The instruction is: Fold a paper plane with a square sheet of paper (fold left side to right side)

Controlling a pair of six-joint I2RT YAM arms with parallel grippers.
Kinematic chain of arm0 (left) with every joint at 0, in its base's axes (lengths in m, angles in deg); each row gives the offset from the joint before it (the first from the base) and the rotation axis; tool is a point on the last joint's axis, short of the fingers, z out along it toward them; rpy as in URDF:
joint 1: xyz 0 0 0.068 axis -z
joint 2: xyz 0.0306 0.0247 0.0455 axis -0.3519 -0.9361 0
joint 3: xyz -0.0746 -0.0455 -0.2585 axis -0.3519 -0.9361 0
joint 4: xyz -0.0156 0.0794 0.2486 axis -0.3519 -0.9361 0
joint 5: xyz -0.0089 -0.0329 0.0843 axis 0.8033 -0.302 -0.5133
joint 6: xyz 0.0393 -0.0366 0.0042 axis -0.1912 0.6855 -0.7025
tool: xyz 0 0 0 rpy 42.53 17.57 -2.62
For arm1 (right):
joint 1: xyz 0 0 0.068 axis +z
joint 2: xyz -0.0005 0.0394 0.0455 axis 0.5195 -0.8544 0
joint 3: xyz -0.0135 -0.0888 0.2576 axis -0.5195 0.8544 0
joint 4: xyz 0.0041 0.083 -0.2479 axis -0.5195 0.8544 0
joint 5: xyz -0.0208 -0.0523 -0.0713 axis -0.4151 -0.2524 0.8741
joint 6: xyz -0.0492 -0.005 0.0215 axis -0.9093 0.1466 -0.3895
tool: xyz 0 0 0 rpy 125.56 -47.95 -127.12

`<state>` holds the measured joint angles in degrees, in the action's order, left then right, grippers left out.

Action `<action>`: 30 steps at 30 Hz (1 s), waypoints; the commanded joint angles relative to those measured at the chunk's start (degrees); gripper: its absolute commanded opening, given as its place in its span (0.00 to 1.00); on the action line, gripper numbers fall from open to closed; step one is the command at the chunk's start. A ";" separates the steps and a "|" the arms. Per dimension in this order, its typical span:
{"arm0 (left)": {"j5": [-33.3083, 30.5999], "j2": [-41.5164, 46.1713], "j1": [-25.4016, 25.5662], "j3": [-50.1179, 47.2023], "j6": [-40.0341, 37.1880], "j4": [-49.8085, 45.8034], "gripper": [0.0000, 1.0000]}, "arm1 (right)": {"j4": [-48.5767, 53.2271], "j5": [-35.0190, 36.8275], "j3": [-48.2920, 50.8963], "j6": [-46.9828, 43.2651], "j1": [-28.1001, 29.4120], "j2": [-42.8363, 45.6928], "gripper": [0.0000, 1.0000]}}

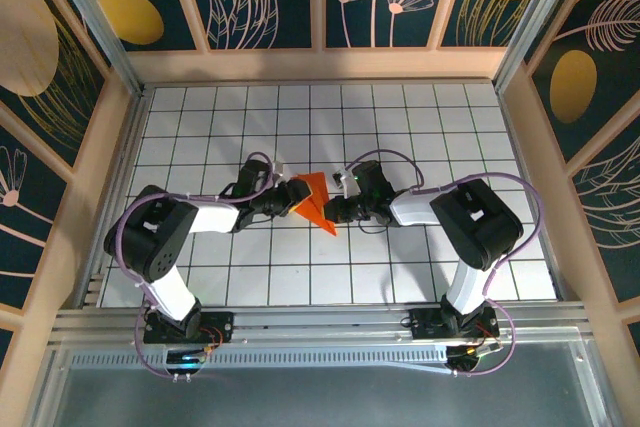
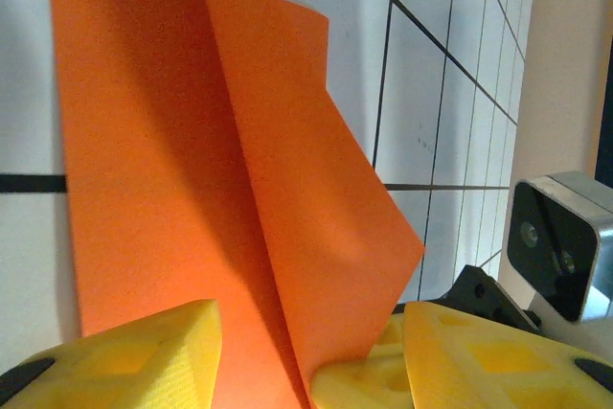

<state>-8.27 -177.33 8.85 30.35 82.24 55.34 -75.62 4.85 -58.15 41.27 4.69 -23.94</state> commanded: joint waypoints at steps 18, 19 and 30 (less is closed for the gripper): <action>-2.45 -5.15 1.13 5.00 -1.97 -5.28 0.52 | -1.90 -1.54 0.92 1.41 -0.45 -1.65 0.00; -2.65 -5.49 1.13 5.24 -2.03 -5.75 0.52 | -2.01 -1.54 0.84 1.48 -0.41 -1.67 0.00; -4.77 -5.98 1.08 5.83 -2.97 -9.11 0.53 | -2.02 -2.06 0.53 1.54 -0.41 -2.05 0.00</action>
<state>-10.67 -181.81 9.79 35.94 80.82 50.14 -76.12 3.95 -58.04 42.32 4.69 -24.90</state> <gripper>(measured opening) 0.532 0.051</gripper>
